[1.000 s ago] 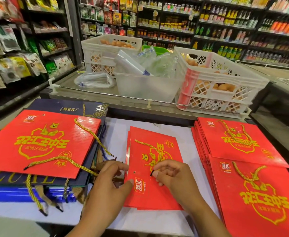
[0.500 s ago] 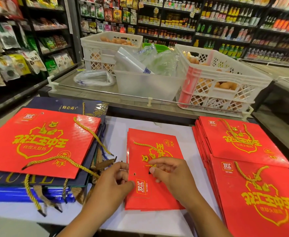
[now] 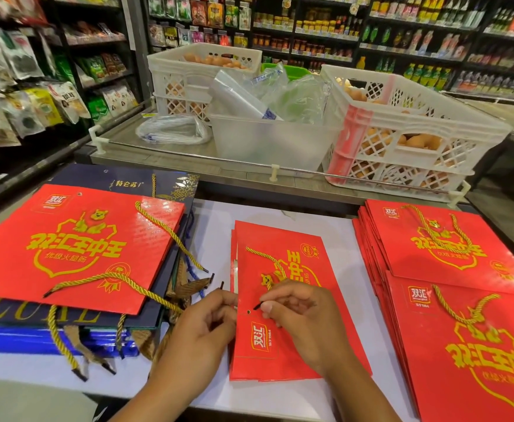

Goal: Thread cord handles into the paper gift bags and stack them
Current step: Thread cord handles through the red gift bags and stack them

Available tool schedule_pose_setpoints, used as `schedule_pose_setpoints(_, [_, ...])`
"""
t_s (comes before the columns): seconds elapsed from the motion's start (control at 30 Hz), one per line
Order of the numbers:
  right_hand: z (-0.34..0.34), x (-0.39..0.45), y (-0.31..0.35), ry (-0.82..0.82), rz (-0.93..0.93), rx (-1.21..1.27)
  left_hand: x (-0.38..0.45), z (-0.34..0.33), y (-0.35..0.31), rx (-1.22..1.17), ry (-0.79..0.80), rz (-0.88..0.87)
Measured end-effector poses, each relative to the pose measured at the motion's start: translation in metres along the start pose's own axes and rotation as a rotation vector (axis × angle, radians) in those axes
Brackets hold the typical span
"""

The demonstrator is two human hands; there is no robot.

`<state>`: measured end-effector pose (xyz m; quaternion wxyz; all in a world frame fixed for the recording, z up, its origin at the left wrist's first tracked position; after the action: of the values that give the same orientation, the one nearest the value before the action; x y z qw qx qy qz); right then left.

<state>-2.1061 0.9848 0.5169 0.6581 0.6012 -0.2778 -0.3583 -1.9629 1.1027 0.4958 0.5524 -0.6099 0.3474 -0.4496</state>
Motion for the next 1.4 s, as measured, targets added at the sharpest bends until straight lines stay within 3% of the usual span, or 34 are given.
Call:
schedule_pose_setpoints(0.17, [-0.003,0.001,-0.004,0.040,0.032,-0.012,0.003,0.007,0.008,0.141,-0.030,0.000])
schedule_pose_setpoints(0.9, [-0.009,-0.001,-0.009,0.078,0.079,-0.146,0.007,0.009,0.013,0.143,-0.060,-0.040])
schedule_pose_setpoints(1.17, [-0.008,-0.002,-0.009,0.099,0.072,-0.078,0.005,0.007,0.007,0.104,0.025,-0.060])
schedule_pose_setpoints(1.4, [-0.010,-0.002,-0.010,0.057,0.095,-0.163,0.006,0.008,0.010,0.190,0.036,-0.068])
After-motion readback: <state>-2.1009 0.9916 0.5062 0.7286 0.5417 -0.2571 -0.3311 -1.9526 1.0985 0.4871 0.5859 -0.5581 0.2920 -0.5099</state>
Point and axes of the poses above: each hand's wrist, its own x-axis towards the middle knuckle, its own z-axis out of the back of the hand, y = z × x, the point moved 4 cm from there along x, towards the middle knuckle, and after that the axes turned 11 degrees about -z, right-handed, at the moved point
